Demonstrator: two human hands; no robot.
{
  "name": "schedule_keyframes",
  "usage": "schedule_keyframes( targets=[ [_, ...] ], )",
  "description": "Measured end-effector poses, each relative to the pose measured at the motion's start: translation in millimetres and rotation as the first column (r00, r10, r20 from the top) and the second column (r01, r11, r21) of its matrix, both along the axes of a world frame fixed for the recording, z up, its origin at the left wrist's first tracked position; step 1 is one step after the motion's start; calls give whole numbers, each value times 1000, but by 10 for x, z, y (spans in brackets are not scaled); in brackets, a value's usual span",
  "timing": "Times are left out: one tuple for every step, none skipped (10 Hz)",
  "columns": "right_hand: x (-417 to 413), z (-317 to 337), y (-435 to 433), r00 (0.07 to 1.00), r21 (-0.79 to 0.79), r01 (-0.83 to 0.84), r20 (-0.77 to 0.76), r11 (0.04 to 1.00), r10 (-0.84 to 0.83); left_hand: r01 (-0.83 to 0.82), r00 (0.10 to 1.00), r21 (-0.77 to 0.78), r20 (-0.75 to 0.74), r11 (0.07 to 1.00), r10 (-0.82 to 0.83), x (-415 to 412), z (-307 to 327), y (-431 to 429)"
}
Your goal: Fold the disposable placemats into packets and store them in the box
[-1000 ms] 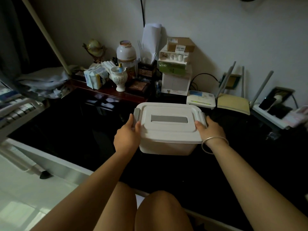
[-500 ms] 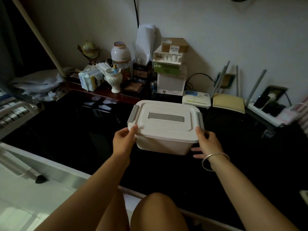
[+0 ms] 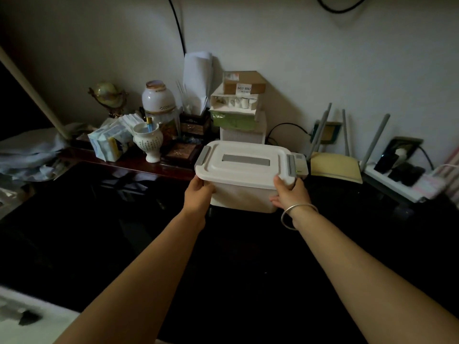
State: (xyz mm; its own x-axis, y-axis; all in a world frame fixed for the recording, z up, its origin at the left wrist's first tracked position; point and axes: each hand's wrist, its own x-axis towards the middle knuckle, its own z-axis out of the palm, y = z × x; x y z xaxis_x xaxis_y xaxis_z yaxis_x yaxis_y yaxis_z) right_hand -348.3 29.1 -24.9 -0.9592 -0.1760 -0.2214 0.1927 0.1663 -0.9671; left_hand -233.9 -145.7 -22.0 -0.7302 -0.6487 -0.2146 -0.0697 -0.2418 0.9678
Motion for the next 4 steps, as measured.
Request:
schedule_keyframes(
  targets=[
    [-115,-63,-47,998,-59,-53,-23,997,52,48,998,-37,32,998,-47,-112,-27,-78],
    [-222,-98,-38,992,8,-130,-3,991,130,107,989,-86,110,991,-97,-153,-20,-141],
    [-317,13,86,955,418,-281,35,864,294,215,954,-194,249,957,-164,-139,44,-184],
    [-300,266,329,912,725,-328,74,606,404,321,874,-180,435,930,-218,-45,211,-283]
  ],
)
